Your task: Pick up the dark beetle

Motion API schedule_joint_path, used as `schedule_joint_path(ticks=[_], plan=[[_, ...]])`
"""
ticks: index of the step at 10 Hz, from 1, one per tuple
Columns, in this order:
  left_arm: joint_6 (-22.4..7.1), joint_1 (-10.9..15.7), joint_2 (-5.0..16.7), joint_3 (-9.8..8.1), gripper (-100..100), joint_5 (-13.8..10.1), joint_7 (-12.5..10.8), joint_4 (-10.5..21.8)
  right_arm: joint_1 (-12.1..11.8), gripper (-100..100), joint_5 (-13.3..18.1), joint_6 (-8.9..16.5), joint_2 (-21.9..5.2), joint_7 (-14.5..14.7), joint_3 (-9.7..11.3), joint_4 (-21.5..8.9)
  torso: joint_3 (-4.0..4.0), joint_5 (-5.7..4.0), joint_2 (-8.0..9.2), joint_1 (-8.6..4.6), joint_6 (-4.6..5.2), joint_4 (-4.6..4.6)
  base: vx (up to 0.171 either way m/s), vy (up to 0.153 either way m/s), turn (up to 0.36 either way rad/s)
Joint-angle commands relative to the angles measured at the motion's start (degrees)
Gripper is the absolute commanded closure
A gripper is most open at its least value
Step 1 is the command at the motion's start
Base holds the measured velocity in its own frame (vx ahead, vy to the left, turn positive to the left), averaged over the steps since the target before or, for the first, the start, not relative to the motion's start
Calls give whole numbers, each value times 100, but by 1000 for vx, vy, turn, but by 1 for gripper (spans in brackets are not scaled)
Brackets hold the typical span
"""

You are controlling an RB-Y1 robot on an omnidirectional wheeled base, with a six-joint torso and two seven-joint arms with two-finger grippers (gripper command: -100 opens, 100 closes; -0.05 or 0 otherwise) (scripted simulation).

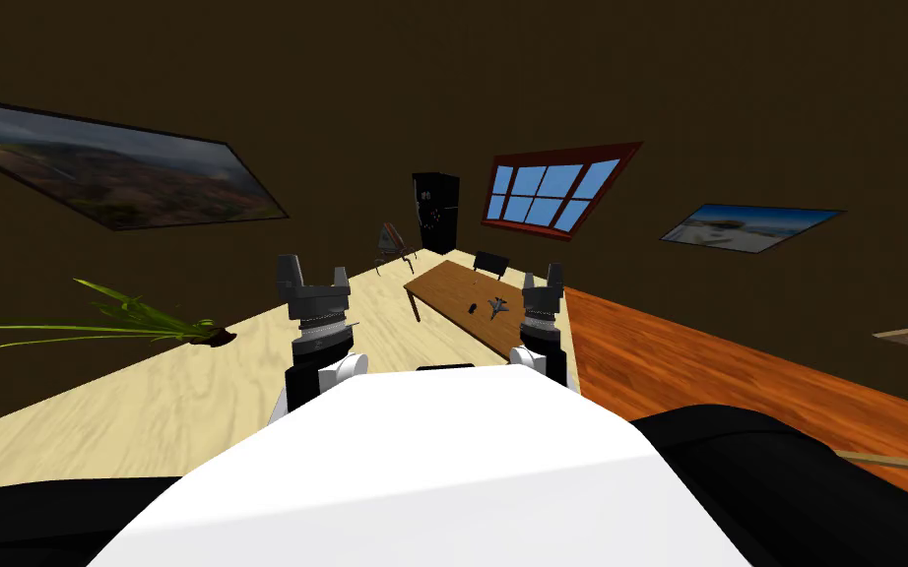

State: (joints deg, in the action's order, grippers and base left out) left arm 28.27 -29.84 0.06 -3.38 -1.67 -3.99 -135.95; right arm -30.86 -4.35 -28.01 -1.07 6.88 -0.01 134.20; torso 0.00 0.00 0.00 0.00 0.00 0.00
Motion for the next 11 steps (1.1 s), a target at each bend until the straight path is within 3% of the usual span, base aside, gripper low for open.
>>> schedule_joint_path(ticks=[1, 6, 7, 9, 10, 11], plan=[[0, 0, 0, 0, 0, 0, 0, 0, -5, -100, 85, -19, -207, 47, -12, -130, 0, 0, 0, 0, 0, 0, 1, 12, 119], [0, 0, 0, 0, 0, 0, 0, 0, -37, -100, 570, -115, -825, 300, -55, -813, -2, 1, -4, 5, -2, -1, 4, 20, 167], [0, 0, 0, 0, 0, 0, 0, 0, -37, -100, 570, -115, -825, 300, -55, -813, -2, 1, -3, 5, -2, -1, 1, 10, 72], [0, 0, 0, 0, 0, 0, 0, 0, -38, -100, 897, -170, -1133, 462, -94, -1213, 0, 1, 0, 4, -2, 0, -2, 18, 206], [0, 0, 0, 0, 0, 0, 0, 0, -38, -100, 897, -170, -1133, 462, -94, -1241, 0, 1, 0, 5, -2, 0, 1, 9, 105], [0, 0, 0, 0, 0, 0, 0, 0, -35, -100, 1092, -200, -1295, 555, -115, -1421, 0, 1, 0, 2, 1, 0, -2, 11, 212]])
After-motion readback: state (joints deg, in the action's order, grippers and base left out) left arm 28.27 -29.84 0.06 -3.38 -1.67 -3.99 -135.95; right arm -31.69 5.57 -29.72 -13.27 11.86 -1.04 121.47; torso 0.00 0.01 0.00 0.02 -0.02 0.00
